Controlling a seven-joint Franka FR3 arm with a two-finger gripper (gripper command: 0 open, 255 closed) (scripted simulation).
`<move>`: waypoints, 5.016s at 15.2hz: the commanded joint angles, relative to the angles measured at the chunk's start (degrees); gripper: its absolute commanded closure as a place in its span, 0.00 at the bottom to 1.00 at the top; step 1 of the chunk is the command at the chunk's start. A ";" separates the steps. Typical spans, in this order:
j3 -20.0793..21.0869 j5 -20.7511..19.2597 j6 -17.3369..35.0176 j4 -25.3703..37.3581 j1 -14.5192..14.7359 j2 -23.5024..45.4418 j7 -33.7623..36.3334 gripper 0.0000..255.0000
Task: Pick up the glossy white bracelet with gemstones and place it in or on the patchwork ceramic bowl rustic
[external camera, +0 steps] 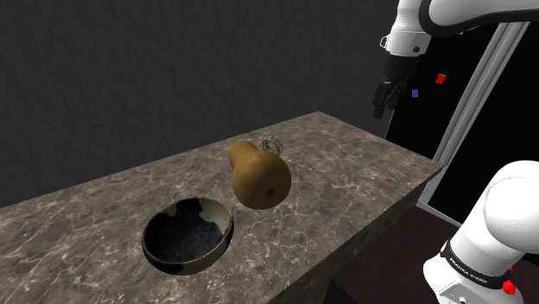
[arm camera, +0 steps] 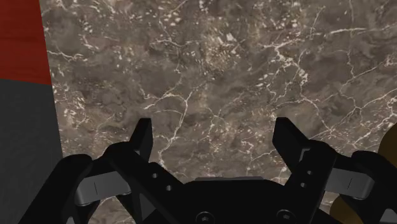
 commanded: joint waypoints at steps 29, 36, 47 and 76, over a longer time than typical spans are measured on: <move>17.54 -6.89 28.71 23.42 3.91 46.64 34.63 0.00; 17.23 -7.94 32.39 21.83 3.77 48.84 35.31 0.00; 17.24 -7.94 32.38 21.85 3.77 48.84 35.31 1.00; 17.60 -5.15 15.05 35.65 3.81 44.92 31.68 1.00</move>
